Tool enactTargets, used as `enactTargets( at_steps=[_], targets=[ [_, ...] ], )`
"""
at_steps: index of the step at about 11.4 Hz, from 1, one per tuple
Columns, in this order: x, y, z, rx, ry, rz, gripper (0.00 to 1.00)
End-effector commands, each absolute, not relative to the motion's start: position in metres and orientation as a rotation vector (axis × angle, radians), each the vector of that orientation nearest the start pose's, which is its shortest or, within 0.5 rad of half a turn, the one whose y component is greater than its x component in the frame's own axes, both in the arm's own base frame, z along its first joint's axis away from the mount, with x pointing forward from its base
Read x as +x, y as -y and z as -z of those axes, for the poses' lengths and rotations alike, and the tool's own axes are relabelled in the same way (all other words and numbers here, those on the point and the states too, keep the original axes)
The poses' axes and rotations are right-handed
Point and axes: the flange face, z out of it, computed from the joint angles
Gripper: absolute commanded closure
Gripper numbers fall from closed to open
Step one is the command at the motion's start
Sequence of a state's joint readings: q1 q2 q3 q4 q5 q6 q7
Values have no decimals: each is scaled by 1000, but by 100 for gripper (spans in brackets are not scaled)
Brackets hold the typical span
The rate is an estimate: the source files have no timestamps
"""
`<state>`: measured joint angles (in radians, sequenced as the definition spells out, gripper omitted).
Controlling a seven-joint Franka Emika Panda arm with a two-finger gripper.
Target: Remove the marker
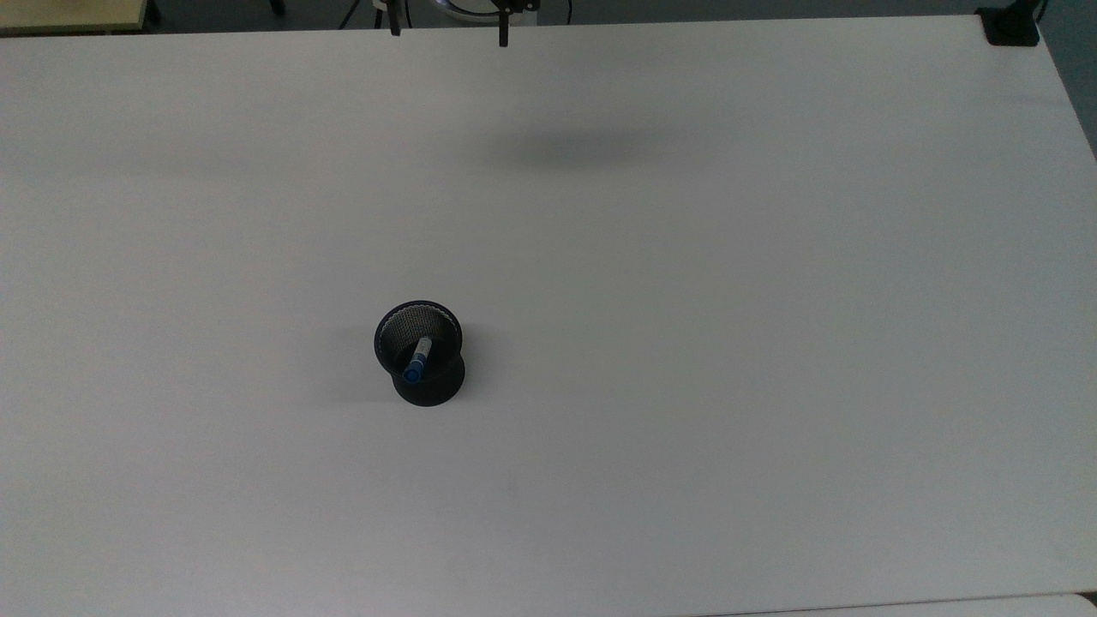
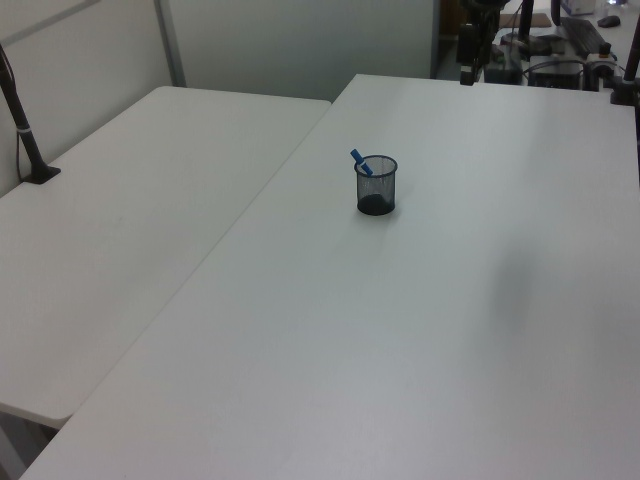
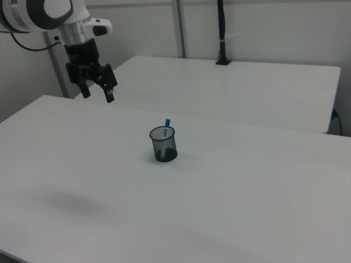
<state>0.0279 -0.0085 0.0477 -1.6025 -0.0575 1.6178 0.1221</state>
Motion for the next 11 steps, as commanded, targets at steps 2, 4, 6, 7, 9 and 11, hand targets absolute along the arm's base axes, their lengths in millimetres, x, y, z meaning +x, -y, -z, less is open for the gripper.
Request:
enactTargets(
  at_steps=[2,4,6,7,9,11],
  targets=[
    [551,-33,-620,-3175,-52,17,0],
    [551,-31,-620,-3174,-57,21,0],
    [552,-28,-621,-3174,-67,31,0],
    [553,-29,-621,-3174,-55,36,0],
    [562,-29,-617,-3169,-53,88,0],
    [584,-33,-604,-3157,-51,195,0]
  ],
)
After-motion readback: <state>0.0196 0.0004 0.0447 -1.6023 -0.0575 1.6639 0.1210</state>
